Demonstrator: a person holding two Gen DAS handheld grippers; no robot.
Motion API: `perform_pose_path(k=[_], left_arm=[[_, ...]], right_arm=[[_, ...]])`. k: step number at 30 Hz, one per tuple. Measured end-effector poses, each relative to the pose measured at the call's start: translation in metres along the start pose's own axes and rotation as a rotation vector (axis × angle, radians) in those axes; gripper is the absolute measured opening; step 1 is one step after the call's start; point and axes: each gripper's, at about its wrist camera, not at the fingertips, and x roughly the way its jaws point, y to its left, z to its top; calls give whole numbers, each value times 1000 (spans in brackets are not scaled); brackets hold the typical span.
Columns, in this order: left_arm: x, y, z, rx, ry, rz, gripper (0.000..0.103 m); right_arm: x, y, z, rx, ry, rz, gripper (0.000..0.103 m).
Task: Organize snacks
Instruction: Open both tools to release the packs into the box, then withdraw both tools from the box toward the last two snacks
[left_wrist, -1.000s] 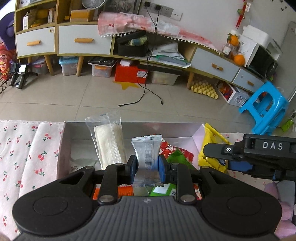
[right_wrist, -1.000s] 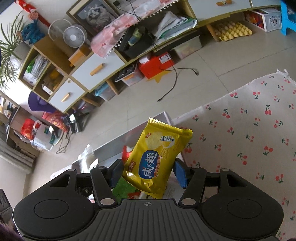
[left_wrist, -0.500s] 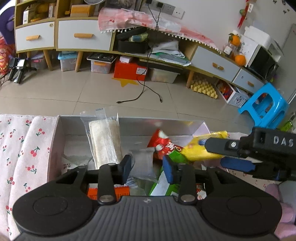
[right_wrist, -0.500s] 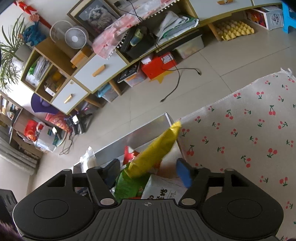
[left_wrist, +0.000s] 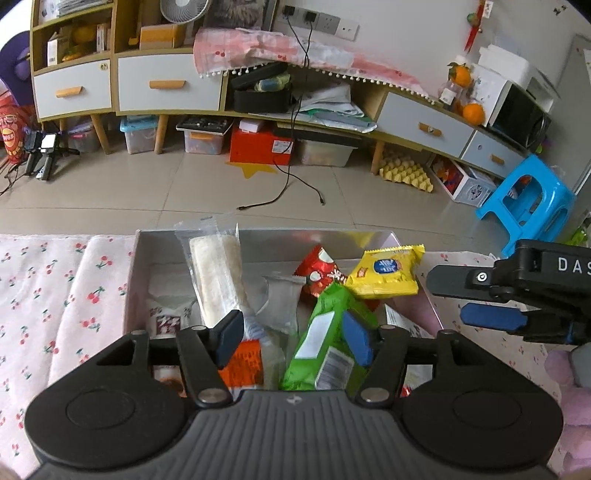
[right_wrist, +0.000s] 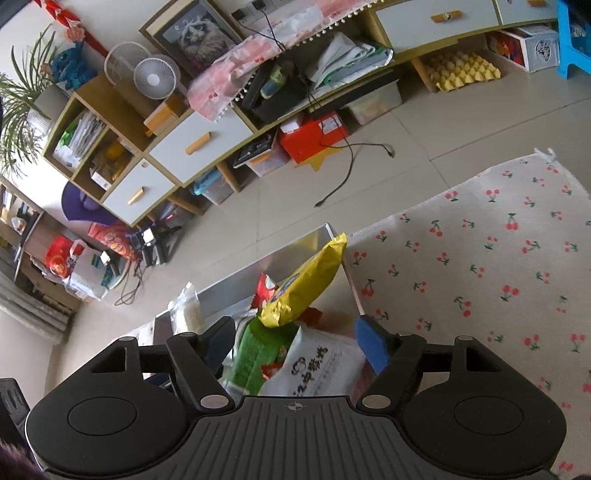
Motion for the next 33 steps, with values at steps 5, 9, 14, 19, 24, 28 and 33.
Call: perform_pose_path(k=[5, 9, 14, 19, 24, 28, 33], left_arm=[[-16, -1, -7, 2, -4, 13, 61], [-28, -4, -15, 12, -9, 18, 67], [-43, -7, -29, 19, -3, 18, 72], [-55, -12, -40, 46, 2, 23, 76], [-64, -13, -51, 62, 9, 27, 81], [-70, -14, -60, 69, 13, 25, 84], [-78, -14, -75, 65, 26, 21, 91]], right_arm=[[-20, 2, -9, -13, -7, -10, 76], [-33, 5, -18, -30, -6, -19, 77], [-49, 7, -33, -53, -2, -29, 80], [-62, 9, -50, -75, 11, -33, 80], [-73, 11, -65, -97, 19, -39, 81], [-81, 13, -77, -121, 25, -38, 82], [-86, 17, -91, -170, 35, -51, 87]])
